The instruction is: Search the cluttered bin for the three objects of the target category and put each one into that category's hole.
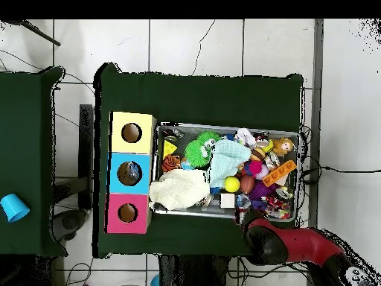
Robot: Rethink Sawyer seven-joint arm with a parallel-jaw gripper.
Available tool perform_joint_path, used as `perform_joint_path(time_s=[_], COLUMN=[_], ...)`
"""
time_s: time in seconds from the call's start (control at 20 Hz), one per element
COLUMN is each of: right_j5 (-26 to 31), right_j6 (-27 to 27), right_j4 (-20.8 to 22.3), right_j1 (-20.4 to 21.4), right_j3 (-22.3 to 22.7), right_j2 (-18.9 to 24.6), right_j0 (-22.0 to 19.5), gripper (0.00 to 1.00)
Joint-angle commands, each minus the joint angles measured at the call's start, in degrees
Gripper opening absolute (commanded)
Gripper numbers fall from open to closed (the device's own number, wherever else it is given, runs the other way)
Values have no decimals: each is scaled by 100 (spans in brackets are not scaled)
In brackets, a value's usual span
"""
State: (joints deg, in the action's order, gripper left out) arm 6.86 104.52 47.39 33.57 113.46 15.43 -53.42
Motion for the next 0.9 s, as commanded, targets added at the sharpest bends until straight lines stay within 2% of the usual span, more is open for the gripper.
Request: perform_joint_path(time_s=[0.05, 0.9], right_j5=[139, -5], right_j6=[34, 265], right_j4=[60, 35], right_j1=[-192, -220], right_j3=[-405, -459], right_j2=[378, 181], right_j0=[-125, 73], gripper=[100, 100])
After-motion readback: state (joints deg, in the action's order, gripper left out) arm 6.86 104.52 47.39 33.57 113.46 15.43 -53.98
